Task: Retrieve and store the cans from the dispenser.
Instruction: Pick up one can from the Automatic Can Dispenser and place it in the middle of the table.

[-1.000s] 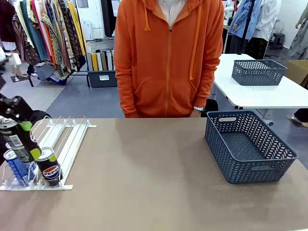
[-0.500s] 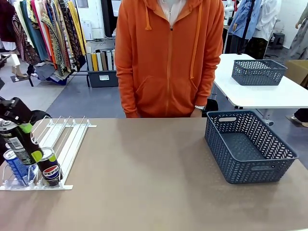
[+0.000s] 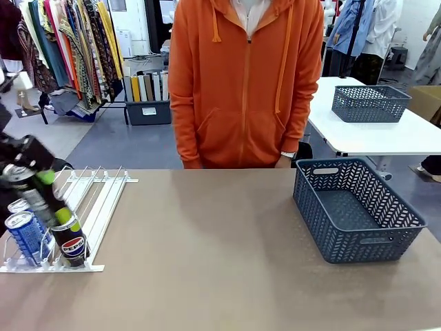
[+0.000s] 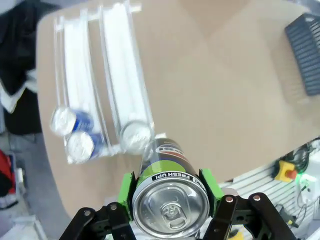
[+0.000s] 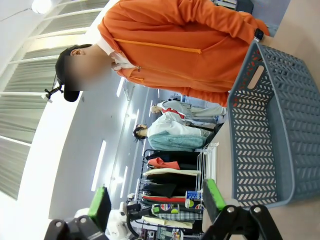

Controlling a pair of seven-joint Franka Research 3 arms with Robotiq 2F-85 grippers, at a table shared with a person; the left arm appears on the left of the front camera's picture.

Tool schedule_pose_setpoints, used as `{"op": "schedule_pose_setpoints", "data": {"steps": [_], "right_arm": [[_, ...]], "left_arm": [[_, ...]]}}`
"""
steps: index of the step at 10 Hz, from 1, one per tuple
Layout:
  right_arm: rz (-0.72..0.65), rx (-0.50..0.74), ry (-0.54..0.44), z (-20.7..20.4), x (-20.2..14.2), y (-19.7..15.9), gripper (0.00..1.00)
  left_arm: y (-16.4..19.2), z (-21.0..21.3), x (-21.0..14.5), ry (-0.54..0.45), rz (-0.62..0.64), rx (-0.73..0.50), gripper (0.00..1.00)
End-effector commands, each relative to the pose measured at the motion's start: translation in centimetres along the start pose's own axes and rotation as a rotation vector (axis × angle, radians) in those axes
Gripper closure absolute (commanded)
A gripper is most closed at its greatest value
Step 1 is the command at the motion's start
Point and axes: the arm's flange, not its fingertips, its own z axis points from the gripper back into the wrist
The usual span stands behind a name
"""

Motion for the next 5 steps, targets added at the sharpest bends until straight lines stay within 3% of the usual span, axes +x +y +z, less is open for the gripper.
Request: {"op": "schedule_pose_setpoints", "data": {"steps": [1, 2, 5], "right_arm": [[-0.014, 0.001, 0.007, 0.2, -0.2, 0.5, 0.0], [-0.014, 0.001, 0.007, 0.2, -0.2, 0.5, 0.0], [-0.014, 0.001, 0.007, 0.2, -0.2, 0.5, 0.0]], "left_arm": [[-6.0, -2.0, 4.7, -0.116, -0.101, -0.07, 1.0], [-10.5, -4.2, 7.1, -0.127, -0.163, -0.12, 1.0], [-25.5, -15.1, 11.5, -0.025, -0.326, -0.161, 1.0]]}}
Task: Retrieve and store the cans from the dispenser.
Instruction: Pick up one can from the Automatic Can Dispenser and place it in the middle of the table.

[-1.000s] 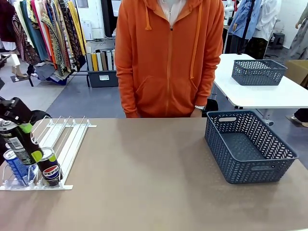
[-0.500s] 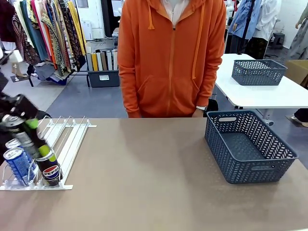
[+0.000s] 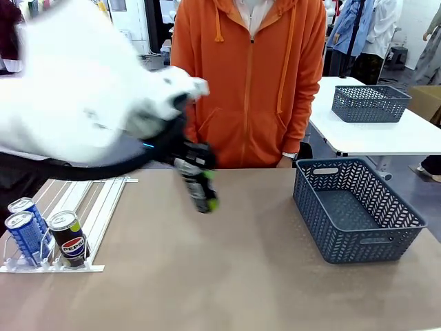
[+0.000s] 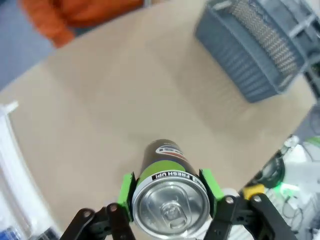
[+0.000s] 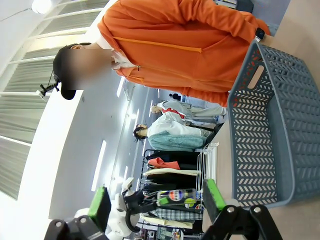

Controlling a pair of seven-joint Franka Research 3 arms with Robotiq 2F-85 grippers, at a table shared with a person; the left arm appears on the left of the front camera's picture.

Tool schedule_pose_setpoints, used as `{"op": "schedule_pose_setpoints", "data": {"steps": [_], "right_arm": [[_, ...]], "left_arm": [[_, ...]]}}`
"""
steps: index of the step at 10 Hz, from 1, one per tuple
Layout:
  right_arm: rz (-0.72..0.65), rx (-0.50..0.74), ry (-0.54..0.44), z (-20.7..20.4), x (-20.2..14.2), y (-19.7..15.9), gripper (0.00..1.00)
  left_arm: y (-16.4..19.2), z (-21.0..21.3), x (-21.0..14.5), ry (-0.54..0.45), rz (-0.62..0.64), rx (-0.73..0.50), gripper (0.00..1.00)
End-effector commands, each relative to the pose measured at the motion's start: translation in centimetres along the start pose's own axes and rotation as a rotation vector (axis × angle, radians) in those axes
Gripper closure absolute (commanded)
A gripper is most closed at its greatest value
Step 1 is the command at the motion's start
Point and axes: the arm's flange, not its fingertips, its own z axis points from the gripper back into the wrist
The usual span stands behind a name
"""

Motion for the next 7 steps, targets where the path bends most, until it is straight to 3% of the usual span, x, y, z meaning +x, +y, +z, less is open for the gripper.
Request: {"op": "schedule_pose_setpoints", "data": {"steps": [1, 3, 7], "right_arm": [[-0.013, 0.001, 0.007, 0.2, -0.1, 0.5, 0.0], [-0.013, 0.001, 0.007, 0.2, -0.1, 0.5, 0.0], [-0.013, 0.001, 0.007, 0.2, -0.1, 0.5, 0.0]], "left_arm": [[-2.1, -7.0, 6.1, 0.054, -0.045, 0.03, 1.0], [-3.8, -13.6, 6.8, 0.138, -0.074, 0.024, 1.0], [-2.0, -19.4, 5.8, 0.224, -0.024, 0.054, 1.0]]}}
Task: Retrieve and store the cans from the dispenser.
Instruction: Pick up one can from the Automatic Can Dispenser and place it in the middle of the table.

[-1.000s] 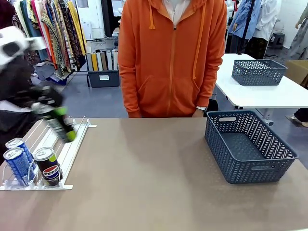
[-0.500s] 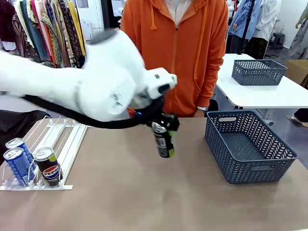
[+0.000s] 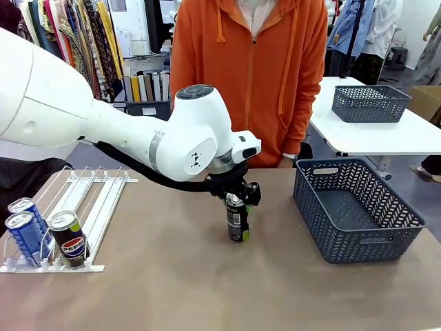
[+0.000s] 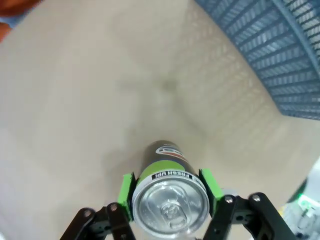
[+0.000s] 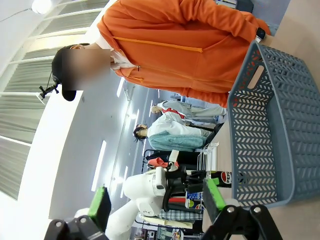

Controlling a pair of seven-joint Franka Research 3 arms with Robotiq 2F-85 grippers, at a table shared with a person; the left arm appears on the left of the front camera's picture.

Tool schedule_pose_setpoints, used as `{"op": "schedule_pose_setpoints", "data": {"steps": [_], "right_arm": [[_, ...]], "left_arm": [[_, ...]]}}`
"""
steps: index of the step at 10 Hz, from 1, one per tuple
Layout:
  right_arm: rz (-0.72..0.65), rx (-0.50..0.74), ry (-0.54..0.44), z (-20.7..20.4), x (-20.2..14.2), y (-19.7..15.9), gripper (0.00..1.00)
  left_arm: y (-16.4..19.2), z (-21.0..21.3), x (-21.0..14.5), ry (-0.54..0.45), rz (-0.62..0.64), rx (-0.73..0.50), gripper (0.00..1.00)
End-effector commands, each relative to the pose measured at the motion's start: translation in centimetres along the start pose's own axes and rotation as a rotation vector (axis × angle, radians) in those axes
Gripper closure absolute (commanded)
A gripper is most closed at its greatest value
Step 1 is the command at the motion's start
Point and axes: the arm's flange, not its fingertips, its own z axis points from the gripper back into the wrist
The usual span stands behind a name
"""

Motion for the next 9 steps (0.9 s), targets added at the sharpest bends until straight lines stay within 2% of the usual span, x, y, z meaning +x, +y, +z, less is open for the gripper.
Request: {"op": "schedule_pose_setpoints", "data": {"steps": [1, 5, 6, 7, 8, 9], "right_arm": [[-0.013, 0.001, 0.008, 0.17, -0.12, 0.55, 0.0], [-0.013, 0.001, 0.008, 0.17, -0.12, 0.55, 0.0], [-0.013, 0.001, 0.008, 0.17, -0.12, 0.55, 0.0], [-0.013, 0.001, 0.008, 0.17, -0.12, 0.55, 0.0], [-0.013, 0.001, 0.008, 0.17, -0.12, 0.55, 0.0], [-0.013, 0.001, 0.008, 0.17, -0.12, 0.55, 0.0]], "left_arm": [[-0.88, 0.05, 0.92, 0.007, 0.025, 0.064, 1.0], [-0.95, -0.51, 1.06, 0.046, 0.012, 0.09, 1.0], [-1.12, -0.73, 1.15, 0.056, 0.001, 0.097, 0.91], [-1.24, -0.75, 1.05, 0.059, -0.007, 0.111, 0.34], [-1.34, -0.63, 1.01, 0.052, -0.012, 0.118, 0.0], [-1.38, -0.25, 0.96, 0.04, -0.008, 0.109, 0.0]]}}
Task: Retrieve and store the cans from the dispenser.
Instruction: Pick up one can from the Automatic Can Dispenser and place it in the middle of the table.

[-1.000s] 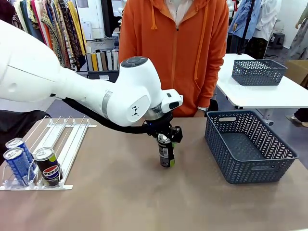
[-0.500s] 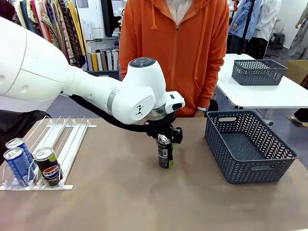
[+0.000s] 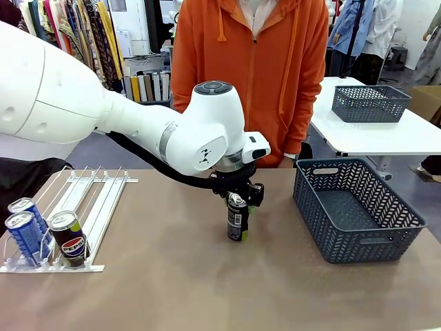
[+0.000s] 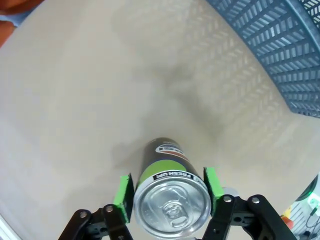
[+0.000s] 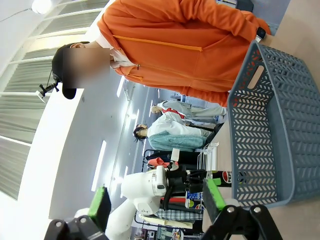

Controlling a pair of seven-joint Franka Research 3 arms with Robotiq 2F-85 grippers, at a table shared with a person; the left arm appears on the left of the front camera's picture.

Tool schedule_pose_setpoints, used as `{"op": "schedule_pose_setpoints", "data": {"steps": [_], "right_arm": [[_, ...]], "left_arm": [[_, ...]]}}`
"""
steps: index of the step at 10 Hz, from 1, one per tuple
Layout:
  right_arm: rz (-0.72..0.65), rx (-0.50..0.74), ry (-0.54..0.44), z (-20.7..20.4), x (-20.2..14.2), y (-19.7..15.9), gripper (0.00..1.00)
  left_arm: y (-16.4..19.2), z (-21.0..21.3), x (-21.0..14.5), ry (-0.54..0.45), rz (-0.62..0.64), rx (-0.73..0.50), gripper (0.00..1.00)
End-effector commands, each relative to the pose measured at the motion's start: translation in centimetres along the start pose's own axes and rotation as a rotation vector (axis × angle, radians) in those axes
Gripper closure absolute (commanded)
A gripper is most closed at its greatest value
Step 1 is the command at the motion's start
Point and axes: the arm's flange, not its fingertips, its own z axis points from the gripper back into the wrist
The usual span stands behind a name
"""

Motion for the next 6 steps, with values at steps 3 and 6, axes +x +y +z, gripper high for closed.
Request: {"op": "schedule_pose_setpoints", "data": {"steps": [3, 6], "right_arm": [[-0.013, 0.001, 0.008, 0.2, -0.1, 0.6, 0.0], [-0.013, 0.001, 0.008, 0.2, -0.1, 0.6, 0.0]], "left_arm": [[0.3, 6.5, -1.2, -0.118, 0.054, 0.064, 0.0], [2.5, 18.6, -5.7, -0.264, 0.028, -0.059, 0.0]]}}
